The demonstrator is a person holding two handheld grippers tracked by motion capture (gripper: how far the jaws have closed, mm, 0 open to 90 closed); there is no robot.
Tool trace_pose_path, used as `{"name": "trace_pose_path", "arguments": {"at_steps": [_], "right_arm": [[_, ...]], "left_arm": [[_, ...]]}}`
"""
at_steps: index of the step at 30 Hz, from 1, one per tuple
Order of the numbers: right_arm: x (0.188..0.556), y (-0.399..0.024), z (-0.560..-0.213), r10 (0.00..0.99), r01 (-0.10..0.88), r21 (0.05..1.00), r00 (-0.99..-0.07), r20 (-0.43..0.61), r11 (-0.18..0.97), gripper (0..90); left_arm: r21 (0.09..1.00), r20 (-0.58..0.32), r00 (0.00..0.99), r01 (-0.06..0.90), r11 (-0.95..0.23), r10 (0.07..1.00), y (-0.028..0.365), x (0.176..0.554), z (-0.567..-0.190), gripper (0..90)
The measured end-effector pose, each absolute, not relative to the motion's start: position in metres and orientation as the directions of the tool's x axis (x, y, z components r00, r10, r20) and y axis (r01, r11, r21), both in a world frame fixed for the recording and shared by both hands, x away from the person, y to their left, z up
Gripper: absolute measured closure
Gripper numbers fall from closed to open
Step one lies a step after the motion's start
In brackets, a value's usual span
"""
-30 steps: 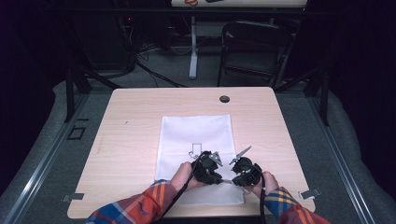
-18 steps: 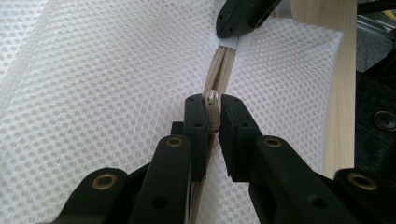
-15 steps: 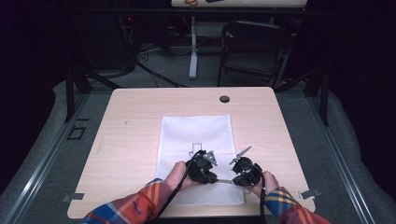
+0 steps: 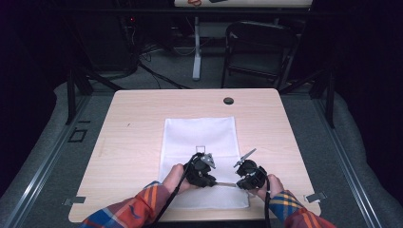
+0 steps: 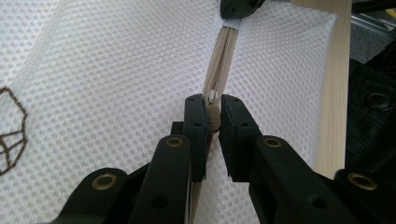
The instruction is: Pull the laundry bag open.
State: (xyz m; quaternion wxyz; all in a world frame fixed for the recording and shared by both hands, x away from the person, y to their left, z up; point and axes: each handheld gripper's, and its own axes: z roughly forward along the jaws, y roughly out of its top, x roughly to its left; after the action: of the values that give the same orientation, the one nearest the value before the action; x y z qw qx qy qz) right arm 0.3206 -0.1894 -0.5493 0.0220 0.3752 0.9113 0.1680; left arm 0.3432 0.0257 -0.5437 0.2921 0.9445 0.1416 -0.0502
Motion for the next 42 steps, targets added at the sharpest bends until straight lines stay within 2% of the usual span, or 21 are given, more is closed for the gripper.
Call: {"name": "trace_pose_path", "arguments": {"at_steps": [13, 14, 17, 20, 26, 34, 37, 42], "right_arm": [[0.320, -0.189, -0.550, 0.697, 0.683, 0.332, -0.711, 0.097, 0.651, 90.0], [0.320, -0.189, -0.550, 0.696, 0.683, 0.331, -0.711, 0.097, 0.651, 90.0], [0.321, -0.191, -0.549, 0.694, 0.679, 0.324, -0.715, 0.086, 0.659, 90.0], [0.321, -0.190, -0.549, 0.699, 0.683, 0.322, -0.710, 0.081, 0.656, 90.0], [0.320, -0.189, -0.549, 0.698, 0.681, 0.319, -0.712, 0.077, 0.659, 90.0], [0.320, -0.189, -0.549, 0.699, 0.681, 0.325, -0.711, 0.077, 0.657, 90.0], [0.319, -0.189, -0.550, 0.703, 0.682, 0.333, -0.707, 0.076, 0.651, 90.0], [0.321, -0.189, -0.548, 0.671, 0.652, 0.329, -0.738, 0.068, 0.684, 90.0]], "left_arm": [[0.531, -0.176, 0.952, 0.305, -0.790, 0.249, 0.040, 0.341, -0.542, 80.7], [0.530, -0.148, 0.954, 0.300, -0.793, 0.261, 0.043, 0.341, -0.541, 89.6], [0.543, -0.168, 0.938, 0.346, -0.765, 0.304, 0.059, 0.348, -0.539, 90.0], [0.564, -0.202, 0.931, 0.363, -0.741, 0.303, 0.064, 0.351, -0.539, 89.7], [0.541, -0.202, 0.949, 0.314, -0.780, 0.241, 0.039, 0.343, -0.549, 76.1], [0.505, -0.155, 0.961, 0.277, -0.818, 0.230, 0.025, 0.337, -0.559, 72.0], [0.499, -0.131, 0.962, 0.274, -0.822, 0.241, 0.024, 0.337, -0.559, 79.9], [0.501, -0.116, 0.966, 0.257, -0.826, 0.230, 0.024, 0.336, -0.559, 81.3]]}}
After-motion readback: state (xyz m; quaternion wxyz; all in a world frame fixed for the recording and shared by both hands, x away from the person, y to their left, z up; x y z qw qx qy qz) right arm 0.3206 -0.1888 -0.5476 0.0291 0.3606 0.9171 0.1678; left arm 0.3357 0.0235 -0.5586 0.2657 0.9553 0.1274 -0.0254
